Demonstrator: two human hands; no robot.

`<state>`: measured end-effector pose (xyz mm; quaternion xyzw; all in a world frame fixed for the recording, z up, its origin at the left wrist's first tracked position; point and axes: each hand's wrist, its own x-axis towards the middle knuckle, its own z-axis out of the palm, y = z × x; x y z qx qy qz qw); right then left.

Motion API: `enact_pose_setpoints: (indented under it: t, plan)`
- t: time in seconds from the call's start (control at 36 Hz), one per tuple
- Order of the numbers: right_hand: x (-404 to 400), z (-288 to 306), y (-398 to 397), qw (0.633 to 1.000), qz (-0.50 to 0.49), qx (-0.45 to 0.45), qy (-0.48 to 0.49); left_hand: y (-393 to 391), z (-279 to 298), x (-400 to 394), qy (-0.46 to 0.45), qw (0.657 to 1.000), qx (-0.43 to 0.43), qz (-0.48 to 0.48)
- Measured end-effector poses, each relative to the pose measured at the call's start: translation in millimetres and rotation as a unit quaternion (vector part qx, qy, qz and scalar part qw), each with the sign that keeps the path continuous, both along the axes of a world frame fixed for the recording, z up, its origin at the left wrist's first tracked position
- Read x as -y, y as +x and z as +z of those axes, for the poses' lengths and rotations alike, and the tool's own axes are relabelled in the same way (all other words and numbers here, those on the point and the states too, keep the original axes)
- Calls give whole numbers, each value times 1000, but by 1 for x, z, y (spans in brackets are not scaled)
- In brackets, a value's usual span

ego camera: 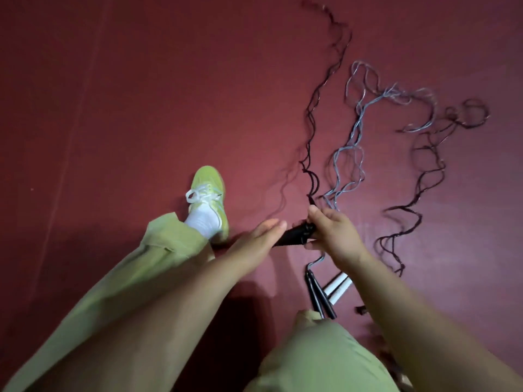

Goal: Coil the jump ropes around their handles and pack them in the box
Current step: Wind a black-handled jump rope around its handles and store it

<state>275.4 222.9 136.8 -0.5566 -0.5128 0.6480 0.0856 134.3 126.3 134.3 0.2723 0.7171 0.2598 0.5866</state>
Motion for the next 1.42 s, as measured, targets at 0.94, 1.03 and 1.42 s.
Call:
enact_pose_setpoints:
  t: [0.94, 1.03, 1.42]
  plan:
    - [254, 391, 76, 921, 92, -170, 339, 69, 414, 256, 314, 932, 149, -101]
    - [274, 405, 81, 916, 93, -226, 319, 80, 432, 274, 329, 927, 132, -120]
    - [354, 476, 108, 862, 130, -275, 406, 100, 493, 351, 343, 907, 108, -218]
